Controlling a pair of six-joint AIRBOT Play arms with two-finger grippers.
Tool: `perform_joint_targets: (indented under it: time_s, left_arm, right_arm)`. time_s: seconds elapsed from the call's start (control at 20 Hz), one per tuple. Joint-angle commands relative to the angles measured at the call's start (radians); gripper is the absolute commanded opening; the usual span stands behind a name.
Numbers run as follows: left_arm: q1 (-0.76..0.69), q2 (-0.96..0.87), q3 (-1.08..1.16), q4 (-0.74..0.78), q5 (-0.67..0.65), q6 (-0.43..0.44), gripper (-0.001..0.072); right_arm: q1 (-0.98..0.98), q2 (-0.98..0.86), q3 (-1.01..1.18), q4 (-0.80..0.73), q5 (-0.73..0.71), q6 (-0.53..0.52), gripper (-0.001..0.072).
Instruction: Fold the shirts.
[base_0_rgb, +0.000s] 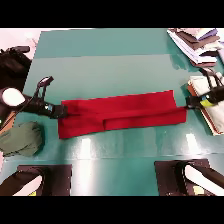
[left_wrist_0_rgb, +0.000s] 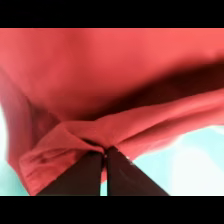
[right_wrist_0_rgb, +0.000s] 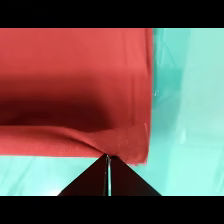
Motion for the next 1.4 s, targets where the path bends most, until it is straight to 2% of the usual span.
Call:
perform_joint_targets:
  time_s: [0.0,0.2,0.25,0.3,0.35,0.4,0.45,0.5,0.55,0.6,0.65,0.7,0.8,0.95,1.2,1.25,1.35]
  left_arm:
    - [0.001,-0.151,0.076,0.037,0.089,0.011,0.0037]
    - [0.001,-0.184,0.083,0.037,0.175,0.01,0.0039]
    - [0.001,-0.184,0.083,0.037,0.183,0.01,0.0094]
    - [0.001,-0.184,0.086,0.036,0.181,0.008,0.038]
    - [0.001,-0.184,0.099,0.033,0.167,-0.002,0.0575]
    - [0.001,-0.184,0.121,0.034,0.14,-0.005,0.0573]
    - [0.001,-0.184,0.151,0.033,0.101,-0.007,0.0542]
    - [0.0,-0.183,0.178,0.019,0.069,-0.008,0.0354]
    - [0.0,-0.183,0.197,-0.02,0.049,0.005,0.0122]
    - [0.0,-0.183,0.201,-0.073,0.05,0.03,0.0038]
    - [-0.01,-0.185,0.201,-0.127,0.06,0.045,0.0037]
    - [-0.031,-0.186,0.201,-0.151,0.08,0.045,0.0037]
    - [-0.11,-0.187,0.198,-0.156,0.168,0.029,0.0037]
    - [-0.259,-0.225,0.198,-0.171,0.321,-0.029,0.0036]
    - [-0.417,-0.383,0.217,-0.278,0.413,-0.034,0.0036]
    - [-0.431,-0.421,0.249,-0.278,0.409,-0.034,0.0036]
    - [-0.457,-0.497,0.331,-0.277,0.407,-0.034,0.0036]
  right_arm:
    - [0.082,-0.221,0.173,0.031,-0.047,-0.001,0.0013]
    - [0.109,-0.369,0.305,0.037,-0.047,0.003,0.0015]
    - [0.101,-0.393,0.332,0.065,-0.047,-0.003,0.0056]
    - [0.086,-0.409,0.354,0.098,-0.049,-0.011,0.023]
    - [0.066,-0.42,0.375,0.137,-0.047,-0.031,0.0376]
    - [0.042,-0.423,0.385,0.172,-0.036,-0.058,0.0419]
    - [0.011,-0.422,0.385,0.209,-0.016,-0.097,0.042]
    - [-0.022,-0.422,0.383,0.237,0.013,-0.126,0.0419]
    - [-0.062,-0.417,0.367,0.264,0.036,-0.154,0.042]
    - [-0.105,-0.412,0.336,0.291,0.045,-0.17,0.0452]
    - [-0.152,-0.405,0.289,0.316,0.049,-0.177,0.0539]
    - [-0.196,-0.405,0.243,0.32,0.055,-0.178,0.0544]
    - [-0.281,-0.406,0.133,0.321,0.032,-0.188,0.0544]
    - [-0.341,-0.422,0.005,0.37,-0.029,-0.257,0.0541]
    - [-0.266,-0.517,-0.042,0.526,-0.064,-0.324,0.0499]
    - [-0.235,-0.525,-0.04,0.537,-0.076,-0.336,0.0413]
    - [-0.187,-0.509,-0.024,0.552,-0.093,-0.364,0.0043]
